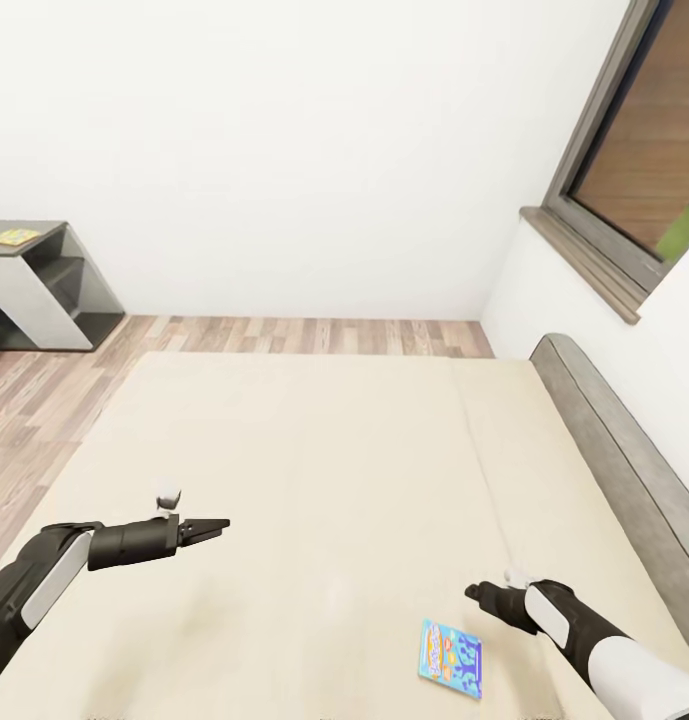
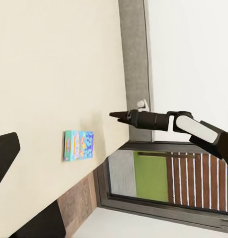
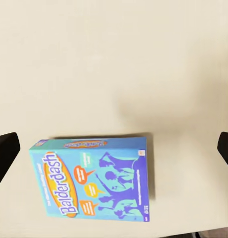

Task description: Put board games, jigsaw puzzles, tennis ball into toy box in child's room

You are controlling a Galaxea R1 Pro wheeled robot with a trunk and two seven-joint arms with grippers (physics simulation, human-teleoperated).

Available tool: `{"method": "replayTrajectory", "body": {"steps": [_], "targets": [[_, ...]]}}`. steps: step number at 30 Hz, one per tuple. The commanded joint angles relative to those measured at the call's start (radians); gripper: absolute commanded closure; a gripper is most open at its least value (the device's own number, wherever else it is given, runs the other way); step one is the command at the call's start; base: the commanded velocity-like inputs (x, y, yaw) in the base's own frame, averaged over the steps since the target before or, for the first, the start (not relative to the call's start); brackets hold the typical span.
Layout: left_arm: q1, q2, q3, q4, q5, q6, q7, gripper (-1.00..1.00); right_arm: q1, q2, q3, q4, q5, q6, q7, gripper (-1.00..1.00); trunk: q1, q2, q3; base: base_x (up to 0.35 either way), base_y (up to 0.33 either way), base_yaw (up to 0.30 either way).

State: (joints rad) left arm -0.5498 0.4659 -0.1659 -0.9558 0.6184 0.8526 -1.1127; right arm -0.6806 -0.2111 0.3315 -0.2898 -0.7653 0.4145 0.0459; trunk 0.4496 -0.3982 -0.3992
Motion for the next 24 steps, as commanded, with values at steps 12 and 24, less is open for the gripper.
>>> {"method": "replayTrajectory", "body": {"steps": [12, 24], "targets": [[-0.001, -0.003, -0.003, 0.000, 0.006, 0.006, 0.001, -1.00, -0.001, 0.000, 0.004, 0.007, 0.000, 0.011, 0.004, -1.00, 0.000, -0.002, -0.021, 0.000, 0.000, 0.000], [-0.001, -0.003, -0.004, 0.000, 0.006, 0.006, 0.000, -1.00, -0.001, 0.010, 0.004, 0.008, 0.001, 0.012, 0.006, -1.00, 0.000, -0.002, -0.041, 0.000, 0.000, 0.000]]}}
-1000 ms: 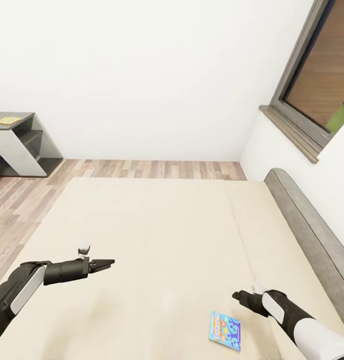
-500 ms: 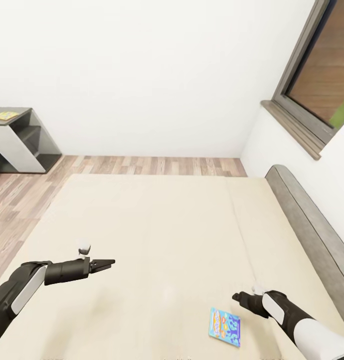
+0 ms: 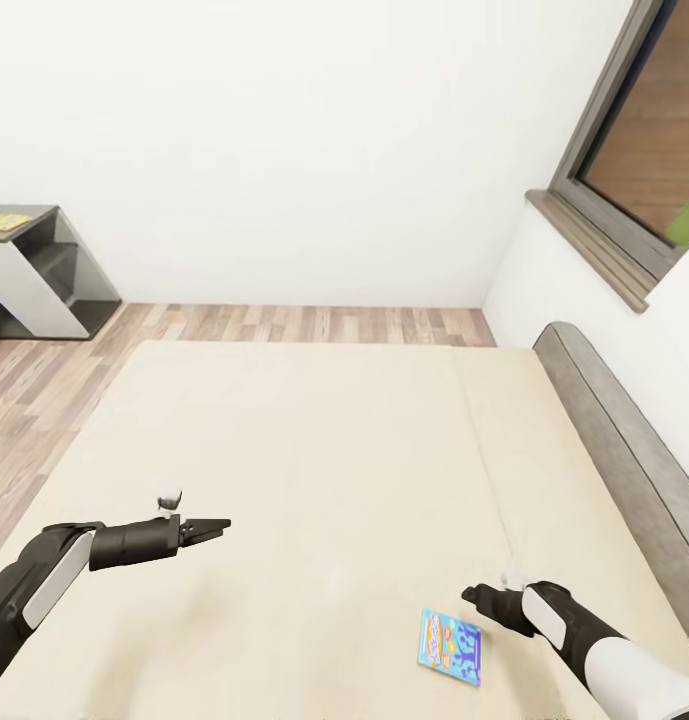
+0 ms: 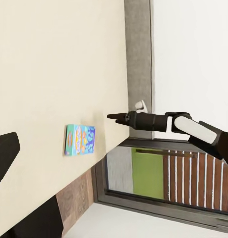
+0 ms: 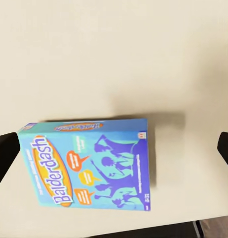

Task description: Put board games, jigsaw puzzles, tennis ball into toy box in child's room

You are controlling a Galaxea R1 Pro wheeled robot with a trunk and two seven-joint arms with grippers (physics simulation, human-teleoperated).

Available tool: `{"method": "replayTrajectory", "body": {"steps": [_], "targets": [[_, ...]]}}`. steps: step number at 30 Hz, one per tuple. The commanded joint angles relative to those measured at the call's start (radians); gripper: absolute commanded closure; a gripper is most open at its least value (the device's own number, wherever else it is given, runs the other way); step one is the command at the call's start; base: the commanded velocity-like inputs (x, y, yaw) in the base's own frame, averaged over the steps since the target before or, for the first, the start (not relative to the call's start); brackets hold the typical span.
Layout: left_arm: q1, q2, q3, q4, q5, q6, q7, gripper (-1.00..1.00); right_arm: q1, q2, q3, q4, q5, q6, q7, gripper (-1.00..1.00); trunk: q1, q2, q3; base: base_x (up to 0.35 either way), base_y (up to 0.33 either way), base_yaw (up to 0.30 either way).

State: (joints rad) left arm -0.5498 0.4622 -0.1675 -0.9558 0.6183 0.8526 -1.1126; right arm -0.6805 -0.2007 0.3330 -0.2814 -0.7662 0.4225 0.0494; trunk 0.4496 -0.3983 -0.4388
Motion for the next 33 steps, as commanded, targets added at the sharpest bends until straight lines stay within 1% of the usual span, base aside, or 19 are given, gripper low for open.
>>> {"method": "replayTrajectory", "body": {"steps": [1, 13, 33], "targets": [[-0.001, 0.001, -0.003, 0.000, 0.006, 0.006, 0.000, -1.00, -0.001, 0.000, 0.003, -0.001, 0.002, 0.004, 0.003, -1.00, 0.000, -0.002, -0.003, 0.000, 0.000, 0.000], [-0.001, 0.001, -0.003, 0.000, 0.006, 0.006, -0.001, -1.00, -0.001, -0.007, 0.003, -0.001, 0.002, 0.004, 0.010, -1.00, 0.000, -0.002, -0.023, 0.000, 0.000, 0.000], [-0.001, 0.001, -0.003, 0.000, 0.006, 0.007, -0.001, -1.00, -0.001, 0.002, 0.003, -0.004, 0.003, 0.002, 0.010, -1.00, 0.000, -0.002, -0.056, 0.000, 0.000, 0.000]]}}
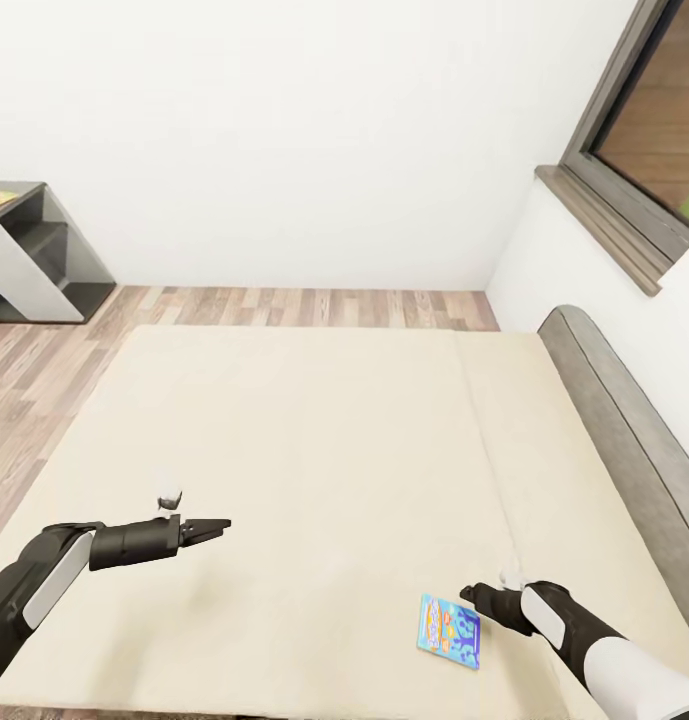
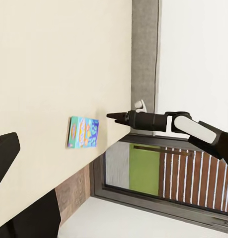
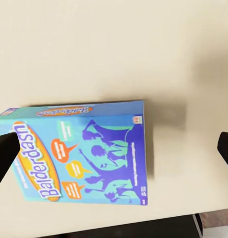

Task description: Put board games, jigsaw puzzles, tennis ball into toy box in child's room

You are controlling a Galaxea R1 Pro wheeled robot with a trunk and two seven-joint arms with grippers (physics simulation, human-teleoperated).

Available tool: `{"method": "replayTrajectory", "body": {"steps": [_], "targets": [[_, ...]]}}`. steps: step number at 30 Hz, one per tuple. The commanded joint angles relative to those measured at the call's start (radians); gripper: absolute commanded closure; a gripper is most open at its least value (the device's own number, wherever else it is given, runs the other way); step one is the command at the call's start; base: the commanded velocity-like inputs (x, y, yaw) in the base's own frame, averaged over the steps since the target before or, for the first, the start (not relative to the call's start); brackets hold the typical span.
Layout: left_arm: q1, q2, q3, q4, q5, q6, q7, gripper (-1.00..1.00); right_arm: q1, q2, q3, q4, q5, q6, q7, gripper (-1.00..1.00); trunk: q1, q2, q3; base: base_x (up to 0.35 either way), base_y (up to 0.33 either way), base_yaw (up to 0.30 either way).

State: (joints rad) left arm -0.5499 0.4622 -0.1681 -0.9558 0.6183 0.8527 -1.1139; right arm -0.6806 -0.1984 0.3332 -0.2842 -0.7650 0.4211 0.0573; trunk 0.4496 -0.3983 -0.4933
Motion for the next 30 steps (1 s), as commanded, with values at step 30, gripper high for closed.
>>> {"method": "replayTrajectory", "body": {"steps": [30], "targets": [[-0.001, 0.001, -0.004, 0.000, 0.006, 0.006, 0.000, -1.00, 0.000, -0.004, 0.004, -0.008, 0.003, -0.001, 0.004, -1.00, 0.000, -0.002, -0.051, 0.000, 0.000, 0.000]]}}
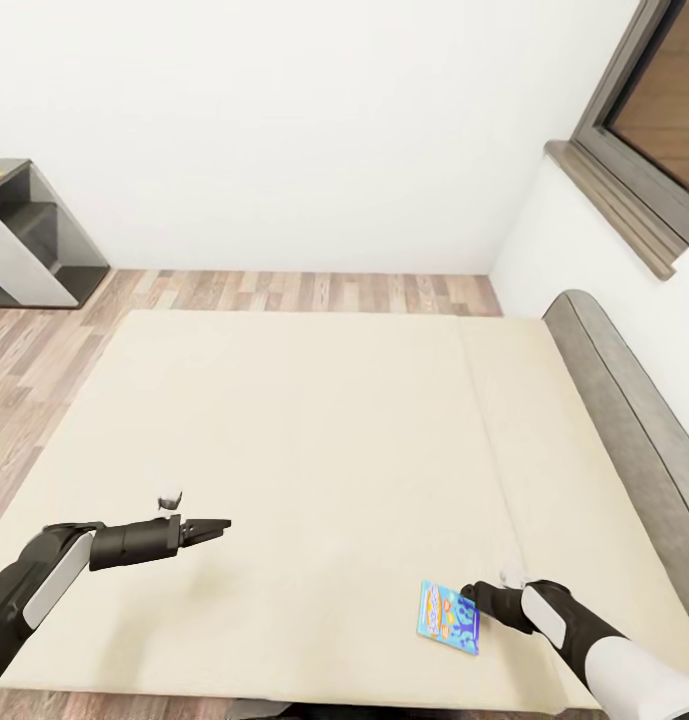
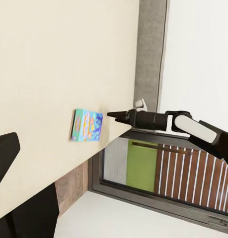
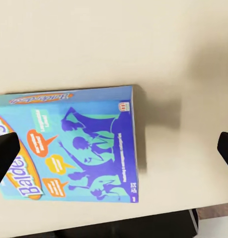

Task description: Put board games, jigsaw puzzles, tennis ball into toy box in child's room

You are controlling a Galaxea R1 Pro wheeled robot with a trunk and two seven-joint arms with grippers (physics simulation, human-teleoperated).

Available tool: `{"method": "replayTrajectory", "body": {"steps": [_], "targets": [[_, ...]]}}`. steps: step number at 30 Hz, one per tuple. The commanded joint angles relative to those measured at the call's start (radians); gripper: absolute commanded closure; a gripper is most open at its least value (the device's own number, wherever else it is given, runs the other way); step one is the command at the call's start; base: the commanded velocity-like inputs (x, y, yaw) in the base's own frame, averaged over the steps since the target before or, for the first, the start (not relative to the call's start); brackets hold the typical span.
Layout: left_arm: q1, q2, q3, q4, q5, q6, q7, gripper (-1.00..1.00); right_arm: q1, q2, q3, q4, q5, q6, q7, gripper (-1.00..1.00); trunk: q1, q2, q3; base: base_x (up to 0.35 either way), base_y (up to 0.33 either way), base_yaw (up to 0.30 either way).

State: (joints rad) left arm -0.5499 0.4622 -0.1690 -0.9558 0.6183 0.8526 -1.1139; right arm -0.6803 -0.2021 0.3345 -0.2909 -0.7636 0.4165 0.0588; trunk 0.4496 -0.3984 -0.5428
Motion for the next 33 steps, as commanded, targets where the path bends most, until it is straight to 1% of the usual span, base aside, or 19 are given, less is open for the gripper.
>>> {"method": "replayTrajectory", "body": {"steps": [1, 8, 17, 20, 28, 33], "targets": [[-0.001, 0.001, -0.003, 0.000, 0.006, 0.006, 0.000, -1.00, -0.001, 0.000, 0.003, -0.001, 0.001, 0.004, 0.002, -1.00, 0.000, -0.002, -0.003, 0.000, 0.000, 0.000], [-0.001, 0.001, -0.003, 0.000, 0.006, 0.006, 0.000, -1.00, -0.001, 0.007, 0.003, -0.002, 0.001, 0.003, 0.003, -1.00, 0.000, -0.002, -0.015, 0.000, 0.000, 0.000], [-0.001, 0.001, -0.003, 0.000, 0.006, 0.006, 0.000, -1.00, -0.001, 0.009, 0.003, -0.003, 0.001, 0.001, 0.005, -1.00, 0.000, -0.002, -0.029, 0.000, 0.000, 0.000], [-0.001, 0.001, -0.003, 0.000, 0.006, 0.006, 0.000, -1.00, -0.001, 0.009, 0.003, -0.003, 0.001, 0.001, 0.013, -1.00, 0.000, -0.002, -0.034, 0.000, 0.000, 0.000], [-0.001, 0.001, -0.002, 0.000, 0.006, 0.006, 0.000, -1.00, -0.001, 0.009, 0.003, -0.004, 0.003, -0.001, 0.063, -1.00, 0.000, -0.002, -0.048, 0.000, 0.000, 0.000], [-0.001, 0.001, -0.001, 0.000, 0.006, 0.006, 0.001, -1.00, -0.001, 0.009, 0.003, -0.004, 0.003, -0.014, 0.073, -1.00, 0.000, -0.002, -0.056, 0.000, 0.000, 0.000]]}}
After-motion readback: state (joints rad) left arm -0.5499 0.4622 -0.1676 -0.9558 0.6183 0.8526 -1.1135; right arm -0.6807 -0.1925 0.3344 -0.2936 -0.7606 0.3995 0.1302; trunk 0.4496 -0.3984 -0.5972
